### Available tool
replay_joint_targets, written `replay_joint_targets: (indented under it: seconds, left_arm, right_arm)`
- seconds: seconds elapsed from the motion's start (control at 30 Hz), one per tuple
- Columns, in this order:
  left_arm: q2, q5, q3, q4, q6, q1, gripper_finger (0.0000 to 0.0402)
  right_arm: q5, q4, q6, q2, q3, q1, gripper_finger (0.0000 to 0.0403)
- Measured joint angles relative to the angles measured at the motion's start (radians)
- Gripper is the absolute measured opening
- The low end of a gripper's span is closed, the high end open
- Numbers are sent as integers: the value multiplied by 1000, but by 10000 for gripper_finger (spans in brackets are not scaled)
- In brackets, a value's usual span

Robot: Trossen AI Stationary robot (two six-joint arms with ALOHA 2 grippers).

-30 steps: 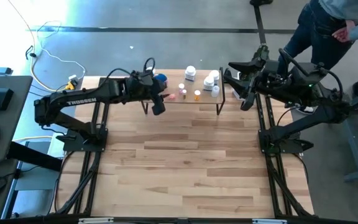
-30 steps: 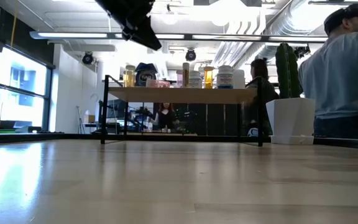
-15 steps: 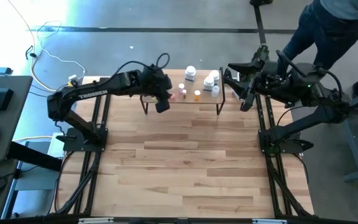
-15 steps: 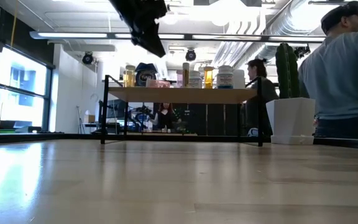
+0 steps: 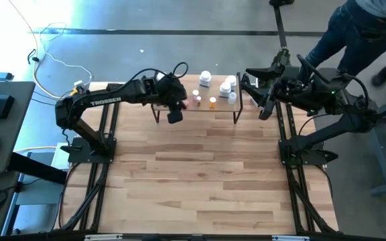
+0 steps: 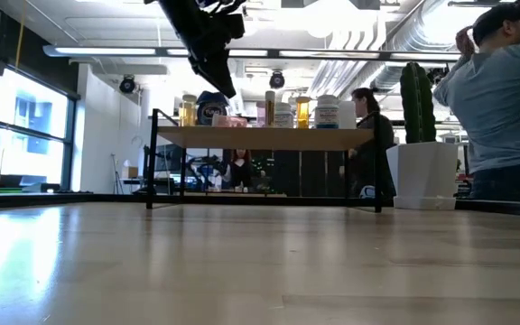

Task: Pick and place medicine bottles onto shelf by color
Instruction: Adjust the red pill bottle on the shelf

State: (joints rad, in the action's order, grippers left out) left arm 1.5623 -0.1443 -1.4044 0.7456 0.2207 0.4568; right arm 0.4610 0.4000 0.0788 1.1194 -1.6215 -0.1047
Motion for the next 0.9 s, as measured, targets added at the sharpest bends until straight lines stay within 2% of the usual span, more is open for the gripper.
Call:
replay_joint_targets:
  seconds: [0.23, 0.53, 0.9]
  left_arm:
    - [31, -2, 0, -2, 3, 0, 154]
    - [99, -75, 0, -1, 0, -1, 154]
    - [116, -66, 0, 12, 0, -2, 154]
  right_arm:
    - [0, 0, 0, 0, 0, 0, 223]
    - [0, 3, -19, 0, 0, 0, 223]
    - [-1, 3, -19, 0, 0, 0, 223]
